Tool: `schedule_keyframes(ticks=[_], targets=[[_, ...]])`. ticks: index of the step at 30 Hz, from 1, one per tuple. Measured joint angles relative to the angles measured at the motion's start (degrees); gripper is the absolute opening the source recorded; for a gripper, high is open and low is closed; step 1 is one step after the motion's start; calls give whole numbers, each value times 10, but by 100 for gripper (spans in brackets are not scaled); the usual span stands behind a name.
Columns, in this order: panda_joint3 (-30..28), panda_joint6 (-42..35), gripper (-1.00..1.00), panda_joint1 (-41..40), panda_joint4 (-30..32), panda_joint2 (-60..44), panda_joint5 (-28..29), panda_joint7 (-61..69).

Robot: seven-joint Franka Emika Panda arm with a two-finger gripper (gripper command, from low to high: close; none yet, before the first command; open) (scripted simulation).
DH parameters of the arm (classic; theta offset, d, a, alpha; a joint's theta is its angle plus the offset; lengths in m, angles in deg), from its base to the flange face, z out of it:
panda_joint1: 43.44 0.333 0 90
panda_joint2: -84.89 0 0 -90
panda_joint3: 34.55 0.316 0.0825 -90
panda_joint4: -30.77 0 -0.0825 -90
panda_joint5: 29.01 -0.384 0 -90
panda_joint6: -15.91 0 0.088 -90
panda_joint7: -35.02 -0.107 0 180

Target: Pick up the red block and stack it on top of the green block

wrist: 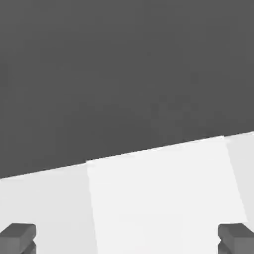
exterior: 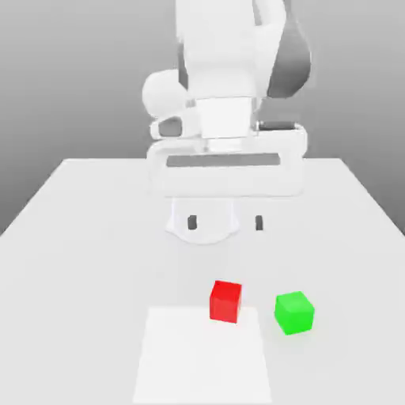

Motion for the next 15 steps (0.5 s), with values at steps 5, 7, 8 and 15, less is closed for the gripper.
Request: schedule_keyframes(ticks=[5,7,8,15], targets=[[20,103,0,-1,44,-133,16,-47],[19,128,0,-3,41,-163,25,-54],[17,141,0,-3,40,-178,32,-58],[-45,222,-100,49,31,-270,74,-91]])
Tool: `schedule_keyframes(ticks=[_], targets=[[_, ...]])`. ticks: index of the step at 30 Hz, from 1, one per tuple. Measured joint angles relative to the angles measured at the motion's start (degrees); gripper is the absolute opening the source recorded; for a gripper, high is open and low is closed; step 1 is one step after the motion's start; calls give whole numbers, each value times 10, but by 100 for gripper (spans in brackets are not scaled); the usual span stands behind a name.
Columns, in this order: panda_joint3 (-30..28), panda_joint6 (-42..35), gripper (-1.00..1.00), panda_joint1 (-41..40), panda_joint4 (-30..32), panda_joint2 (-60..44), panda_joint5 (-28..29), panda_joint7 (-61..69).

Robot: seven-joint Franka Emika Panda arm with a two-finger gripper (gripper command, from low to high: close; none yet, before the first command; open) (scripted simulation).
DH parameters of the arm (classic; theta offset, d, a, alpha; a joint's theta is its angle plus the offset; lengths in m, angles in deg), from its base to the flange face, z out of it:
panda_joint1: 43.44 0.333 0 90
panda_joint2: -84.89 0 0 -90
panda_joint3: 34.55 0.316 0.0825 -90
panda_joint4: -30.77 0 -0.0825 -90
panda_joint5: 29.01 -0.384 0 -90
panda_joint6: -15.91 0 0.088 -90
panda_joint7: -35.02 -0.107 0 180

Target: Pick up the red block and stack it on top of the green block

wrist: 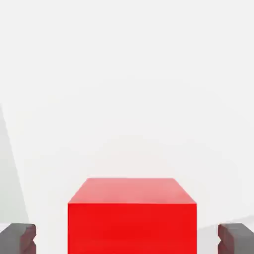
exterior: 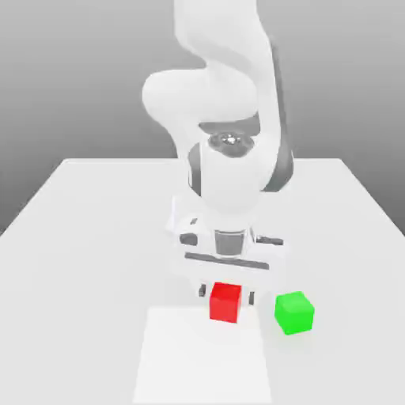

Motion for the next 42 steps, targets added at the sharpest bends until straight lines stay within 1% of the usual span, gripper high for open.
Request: schedule_keyframes(ticks=[7,11,14,22,32,42], targets=[[0,0,-100,0,0,1,2,-1],[24,-42,-100,-18,3,48,-24,20],[30,-78,-100,-18,8,89,-41,32],[28,-158,-100,-9,21,180,-39,36],[45,-199,-100,37,-11,194,-30,115],[62,-234,-100,94,-43,195,-40,207]])
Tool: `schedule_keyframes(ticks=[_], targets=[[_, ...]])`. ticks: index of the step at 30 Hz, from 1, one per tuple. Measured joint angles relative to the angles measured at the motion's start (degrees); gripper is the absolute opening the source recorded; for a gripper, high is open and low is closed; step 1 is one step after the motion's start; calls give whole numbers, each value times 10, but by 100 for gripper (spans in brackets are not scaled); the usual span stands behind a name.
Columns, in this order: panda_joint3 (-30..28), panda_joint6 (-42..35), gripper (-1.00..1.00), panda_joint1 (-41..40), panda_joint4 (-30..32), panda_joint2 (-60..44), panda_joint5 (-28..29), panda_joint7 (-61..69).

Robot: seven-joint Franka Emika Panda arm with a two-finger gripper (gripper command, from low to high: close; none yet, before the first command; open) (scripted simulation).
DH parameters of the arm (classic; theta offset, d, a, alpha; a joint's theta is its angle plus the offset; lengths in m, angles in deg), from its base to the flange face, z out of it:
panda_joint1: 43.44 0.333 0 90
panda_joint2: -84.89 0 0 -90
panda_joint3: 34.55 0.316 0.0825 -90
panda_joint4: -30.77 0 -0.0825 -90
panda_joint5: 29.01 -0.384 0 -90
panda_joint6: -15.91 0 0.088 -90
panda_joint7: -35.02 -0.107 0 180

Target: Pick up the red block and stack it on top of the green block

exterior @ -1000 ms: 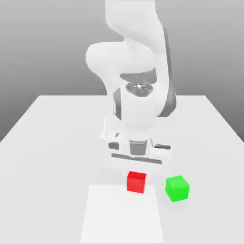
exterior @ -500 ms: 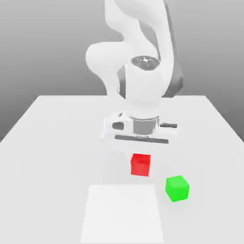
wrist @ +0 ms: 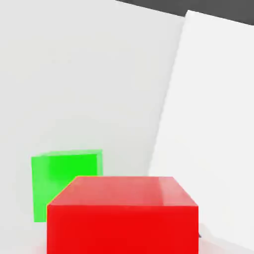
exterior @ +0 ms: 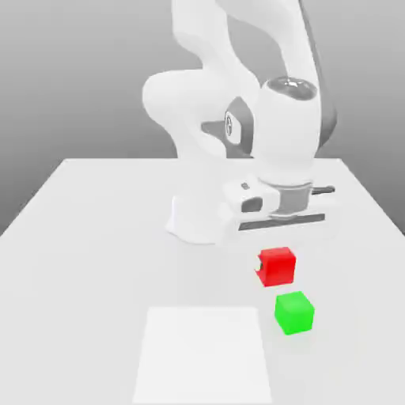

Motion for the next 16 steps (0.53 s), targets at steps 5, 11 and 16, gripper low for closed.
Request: schedule_keyframes(ticks=[5,11,16], targets=[[9,-14,-100,30,-15,-5,-11,49],[15,76,-100,21,-22,-103,27,29],[10,110,100,23,-23,-139,44,18]])
